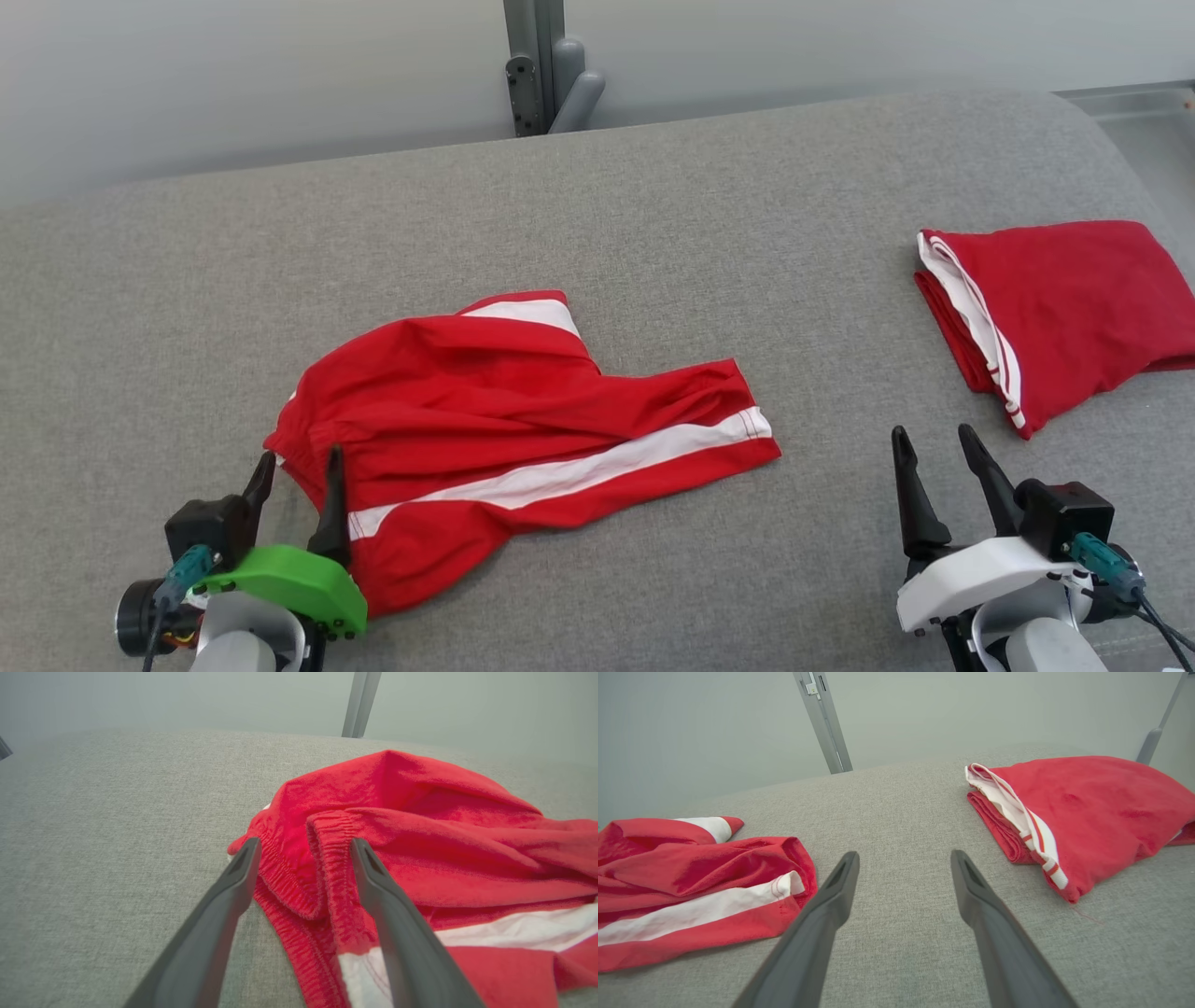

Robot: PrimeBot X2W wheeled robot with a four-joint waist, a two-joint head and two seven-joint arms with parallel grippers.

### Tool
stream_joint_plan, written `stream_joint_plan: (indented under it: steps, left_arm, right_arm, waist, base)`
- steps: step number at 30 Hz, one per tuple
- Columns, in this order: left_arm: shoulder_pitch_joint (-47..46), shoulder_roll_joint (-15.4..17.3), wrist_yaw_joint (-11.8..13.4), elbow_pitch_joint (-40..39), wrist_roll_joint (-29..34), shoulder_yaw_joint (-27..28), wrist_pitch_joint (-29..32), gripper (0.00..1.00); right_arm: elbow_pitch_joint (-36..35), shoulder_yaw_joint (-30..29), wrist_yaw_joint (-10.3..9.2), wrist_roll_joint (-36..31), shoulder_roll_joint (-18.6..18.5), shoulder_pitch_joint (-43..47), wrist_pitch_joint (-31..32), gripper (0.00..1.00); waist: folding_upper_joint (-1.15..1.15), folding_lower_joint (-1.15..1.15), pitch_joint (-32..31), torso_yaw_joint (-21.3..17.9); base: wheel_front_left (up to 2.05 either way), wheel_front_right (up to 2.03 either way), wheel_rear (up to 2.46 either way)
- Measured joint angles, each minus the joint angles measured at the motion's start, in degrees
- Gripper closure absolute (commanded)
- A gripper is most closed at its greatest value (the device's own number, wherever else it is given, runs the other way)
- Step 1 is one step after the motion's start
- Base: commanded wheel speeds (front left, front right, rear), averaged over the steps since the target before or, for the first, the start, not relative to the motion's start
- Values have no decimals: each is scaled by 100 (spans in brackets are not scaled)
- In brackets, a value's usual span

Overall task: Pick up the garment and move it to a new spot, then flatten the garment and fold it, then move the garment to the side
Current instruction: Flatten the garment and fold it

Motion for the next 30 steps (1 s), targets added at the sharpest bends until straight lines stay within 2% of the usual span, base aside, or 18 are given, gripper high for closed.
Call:
stream_joint_plan:
  steps: [6, 11, 16, 22, 30]
  left_arm:
    - [528, -153, 13, -466, 76, 411, 0, 0]
    - [1073, -275, 57, -956, 214, 510, 0, 0]
    - [1432, -309, 89, -1281, 305, 409, -1, 0]
    - [1716, -319, 204, -1525, 103, 141, -1, 0]
    - [1824, -319, 260, -1566, 65, -51, 0, 0]
  right_arm:
    - [-75, 25, 0, -1, 7, 116, 0, 0]
    - [-211, 89, 0, -26, 14, 266, 0, 0]
    - [-337, 169, 0, -90, 16, 356, 0, 0]
    - [-390, 258, 0, -77, 20, 469, 0, 0]
    - [-371, 297, 0, -63, 21, 499, 0, 0]
  waist:
    - [0, 0, -237, 12]
    - [0, 0, -466, 70]
    - [0, 0, -630, 174]
    - [0, 0, -770, 287]
    - [0, 0, -750, 352]
  base:
    - [0, 0, 0]
    - [0, 0, 0]
    - [0, 0, 0]
    - [0, 0, 0]
    - [0, 0, 0]
